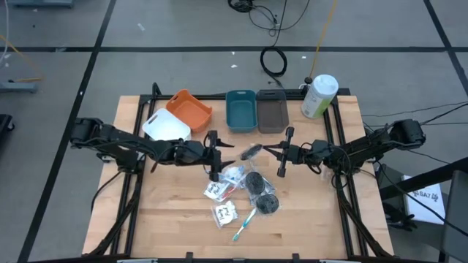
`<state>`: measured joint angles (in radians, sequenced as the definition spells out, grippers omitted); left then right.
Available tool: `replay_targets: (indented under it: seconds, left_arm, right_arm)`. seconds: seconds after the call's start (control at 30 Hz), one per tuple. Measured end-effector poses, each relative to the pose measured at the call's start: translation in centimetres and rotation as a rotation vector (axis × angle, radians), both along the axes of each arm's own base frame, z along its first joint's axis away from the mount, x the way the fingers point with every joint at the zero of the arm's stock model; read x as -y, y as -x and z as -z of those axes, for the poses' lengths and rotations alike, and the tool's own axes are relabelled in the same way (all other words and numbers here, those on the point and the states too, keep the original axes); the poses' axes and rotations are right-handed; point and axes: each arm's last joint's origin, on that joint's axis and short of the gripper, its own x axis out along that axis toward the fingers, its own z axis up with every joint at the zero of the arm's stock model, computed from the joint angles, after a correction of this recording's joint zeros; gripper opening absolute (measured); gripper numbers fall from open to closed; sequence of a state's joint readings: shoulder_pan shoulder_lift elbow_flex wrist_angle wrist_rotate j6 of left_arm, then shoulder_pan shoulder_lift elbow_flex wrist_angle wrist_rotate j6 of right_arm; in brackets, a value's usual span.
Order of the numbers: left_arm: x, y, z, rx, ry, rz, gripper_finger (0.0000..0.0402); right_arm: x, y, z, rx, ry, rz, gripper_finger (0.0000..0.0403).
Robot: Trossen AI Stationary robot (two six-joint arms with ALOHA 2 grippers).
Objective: Pick & Place Travel size toiletries
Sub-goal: Put the top black hairbrush into the orange bin
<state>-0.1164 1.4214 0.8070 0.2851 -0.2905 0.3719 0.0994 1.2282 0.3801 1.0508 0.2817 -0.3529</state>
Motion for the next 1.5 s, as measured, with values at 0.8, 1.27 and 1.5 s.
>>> replay_targets:
  seconds: [0.8, 1.27, 1.5]
  left_arm:
    - [0.2, -3.9, 2.5, 0.131, -0.074, -0.139, 0.0225]
    - [0.4, -3.9, 2.2, 0.163, -0.067, -0.119, 0.0019]
    - [0.5, -1.8, -0.4, 0.133, -0.106, -0.222, 0.0011]
  right_arm:
    - [0.0, 0.0, -0.3, 0.03, -0.003, 0.002, 0.0]
    - [0.0, 0.0, -0.3, 0.028, -0.002, 0.01, 0.0001]
    - [0.1, 0.4, -0.1, -0.025, -0.032, 0.082, 0.009]
